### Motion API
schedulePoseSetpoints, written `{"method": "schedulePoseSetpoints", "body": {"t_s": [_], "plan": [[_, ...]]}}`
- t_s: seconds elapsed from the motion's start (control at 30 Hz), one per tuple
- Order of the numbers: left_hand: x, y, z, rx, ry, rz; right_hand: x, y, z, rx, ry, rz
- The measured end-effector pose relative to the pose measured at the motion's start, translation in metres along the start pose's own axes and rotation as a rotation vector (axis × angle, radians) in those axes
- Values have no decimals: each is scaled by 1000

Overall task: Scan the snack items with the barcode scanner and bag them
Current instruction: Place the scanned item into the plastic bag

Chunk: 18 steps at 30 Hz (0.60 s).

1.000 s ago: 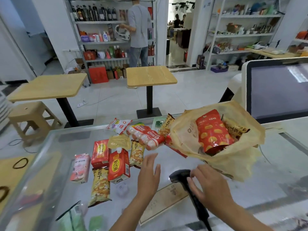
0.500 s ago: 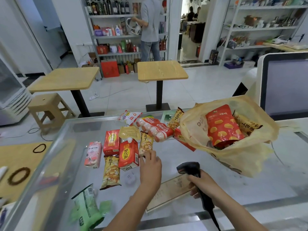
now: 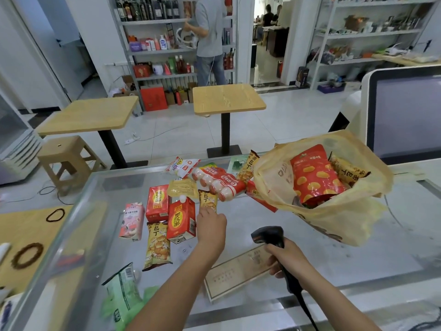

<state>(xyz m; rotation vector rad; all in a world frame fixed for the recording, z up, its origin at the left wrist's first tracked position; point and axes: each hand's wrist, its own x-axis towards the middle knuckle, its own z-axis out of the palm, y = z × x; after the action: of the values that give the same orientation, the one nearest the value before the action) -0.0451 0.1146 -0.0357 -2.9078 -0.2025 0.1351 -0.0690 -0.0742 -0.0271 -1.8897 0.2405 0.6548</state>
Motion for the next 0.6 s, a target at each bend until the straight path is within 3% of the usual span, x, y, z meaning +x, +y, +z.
{"method": "schedulePoseSetpoints", "body": {"t_s": [0.13,0.23,0.3,0.33,0.37,0.43,0.53,0.6], "plan": [[-35,1,-13,-347,21,-8,0,1,-1,24,-1,17],[-59,-13,-12,-954,95,-54,2,2,-1,30,10,25],[-63,-16,-10,-1432,-16,-185,3,3,0,50,17,27],[-63,-16,-7,-1558,-103,-270,4,3,0,60,20,26],[-64,-16,-2,-1572,-173,-321,4,3,0,67,21,26],[-66,-13,12,-1366,-183,-329,5,3,1,78,18,32],[-71,-7,22,-1097,53,-265,5,2,2,117,5,53],[-74,1,21,-967,145,-121,5,0,0,161,-22,93]]}}
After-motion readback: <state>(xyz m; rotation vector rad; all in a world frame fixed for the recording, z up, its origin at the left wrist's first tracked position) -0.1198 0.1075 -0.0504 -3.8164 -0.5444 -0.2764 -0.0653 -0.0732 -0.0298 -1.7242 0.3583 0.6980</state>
